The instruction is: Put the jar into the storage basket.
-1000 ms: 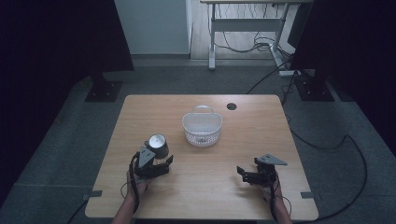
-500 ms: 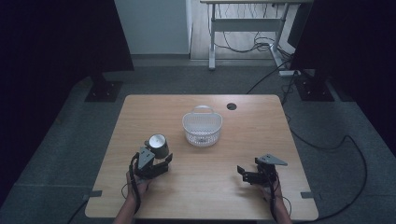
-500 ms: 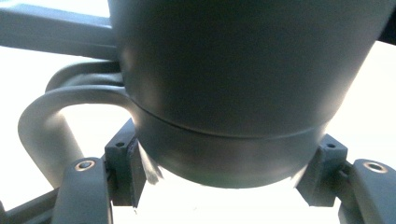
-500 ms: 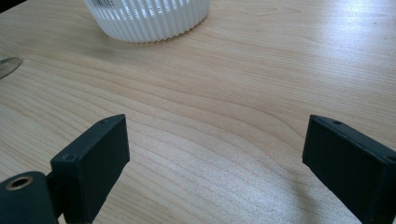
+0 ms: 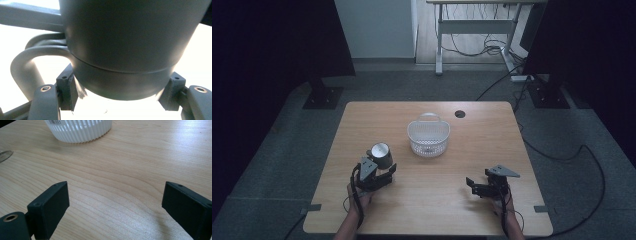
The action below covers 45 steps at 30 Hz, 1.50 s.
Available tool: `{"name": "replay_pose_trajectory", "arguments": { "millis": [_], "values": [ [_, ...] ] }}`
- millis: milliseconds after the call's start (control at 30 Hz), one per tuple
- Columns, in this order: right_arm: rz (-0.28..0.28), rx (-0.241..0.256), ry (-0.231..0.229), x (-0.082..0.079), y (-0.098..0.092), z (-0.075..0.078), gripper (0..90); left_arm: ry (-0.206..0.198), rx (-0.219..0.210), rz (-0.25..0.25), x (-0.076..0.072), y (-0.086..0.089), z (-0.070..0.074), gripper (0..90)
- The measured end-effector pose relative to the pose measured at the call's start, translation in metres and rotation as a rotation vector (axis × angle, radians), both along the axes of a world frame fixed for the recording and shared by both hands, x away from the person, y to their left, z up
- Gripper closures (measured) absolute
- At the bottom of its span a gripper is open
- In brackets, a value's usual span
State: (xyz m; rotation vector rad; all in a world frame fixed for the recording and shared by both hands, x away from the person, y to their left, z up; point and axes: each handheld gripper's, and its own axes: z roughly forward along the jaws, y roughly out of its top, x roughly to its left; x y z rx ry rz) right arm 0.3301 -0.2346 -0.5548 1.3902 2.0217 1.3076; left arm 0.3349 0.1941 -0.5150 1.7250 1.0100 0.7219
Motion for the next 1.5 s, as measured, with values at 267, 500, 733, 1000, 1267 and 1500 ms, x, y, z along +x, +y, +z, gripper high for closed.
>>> {"name": "replay_pose_trajectory", "arguments": {
  "millis": [267, 500, 733, 1000, 1267, 1500],
  "values": [
    [0.003, 0.004, 0.0, 0.0, 0.0, 0.0, 7.6, -0.002, -0.018, 0.003, 0.003, -0.002, 0.005, 30.5],
    [0.004, 0.009, 0.0, 0.0, -0.001, 0.0, 7.6, -0.02, -0.006, -0.016, 0.004, -0.008, 0.015, 30.5],
    [0.009, 0.016, -0.002, 0.0, -0.001, 0.0, 7.6, -0.03, -0.011, -0.021, 0.008, -0.013, 0.026, 30.5],
    [0.009, 0.02, -0.003, 0.0, -0.002, 0.0, 7.5, -0.046, -0.014, -0.02, 0.012, -0.018, 0.04, 30.5],
    [0.009, 0.017, -0.005, -0.001, -0.002, 0.0, 7.5, -0.065, -0.001, -0.024, 0.019, -0.029, 0.054, 30.5],
    [0.004, 0.019, -0.006, -0.001, -0.002, 0.0, 7.6, -0.077, -0.011, -0.026, 0.027, -0.037, 0.065, 30.5]
  ]
}}
